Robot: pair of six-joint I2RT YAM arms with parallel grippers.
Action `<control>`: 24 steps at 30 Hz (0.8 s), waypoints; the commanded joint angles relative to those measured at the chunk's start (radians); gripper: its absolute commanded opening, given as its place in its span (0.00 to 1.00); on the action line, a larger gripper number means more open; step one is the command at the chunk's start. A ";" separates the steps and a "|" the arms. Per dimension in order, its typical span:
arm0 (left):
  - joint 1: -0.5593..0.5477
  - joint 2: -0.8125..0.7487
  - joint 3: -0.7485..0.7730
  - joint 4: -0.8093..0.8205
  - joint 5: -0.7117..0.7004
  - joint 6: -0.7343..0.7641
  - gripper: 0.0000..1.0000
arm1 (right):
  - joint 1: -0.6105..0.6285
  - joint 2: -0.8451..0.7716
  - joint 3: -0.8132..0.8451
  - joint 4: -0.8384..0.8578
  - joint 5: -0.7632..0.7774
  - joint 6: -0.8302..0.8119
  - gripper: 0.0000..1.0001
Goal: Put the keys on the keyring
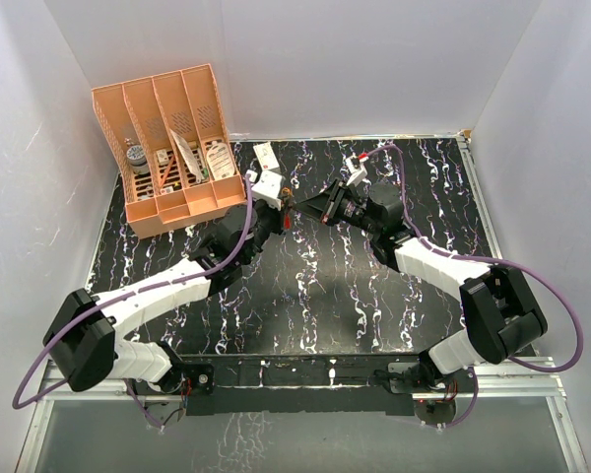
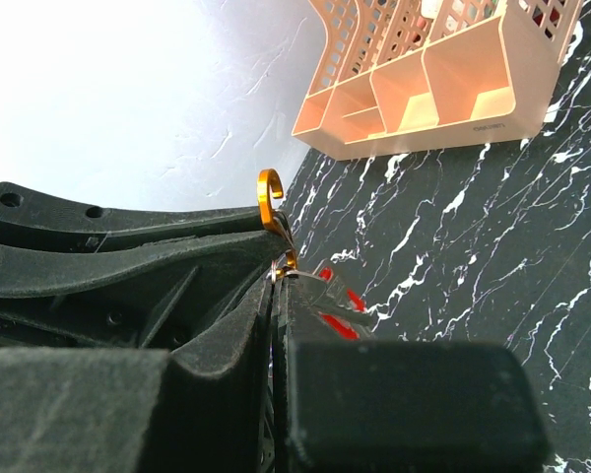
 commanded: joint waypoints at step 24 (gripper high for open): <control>-0.007 -0.098 -0.024 0.108 -0.033 -0.007 0.00 | -0.007 -0.005 0.012 0.084 -0.056 0.040 0.00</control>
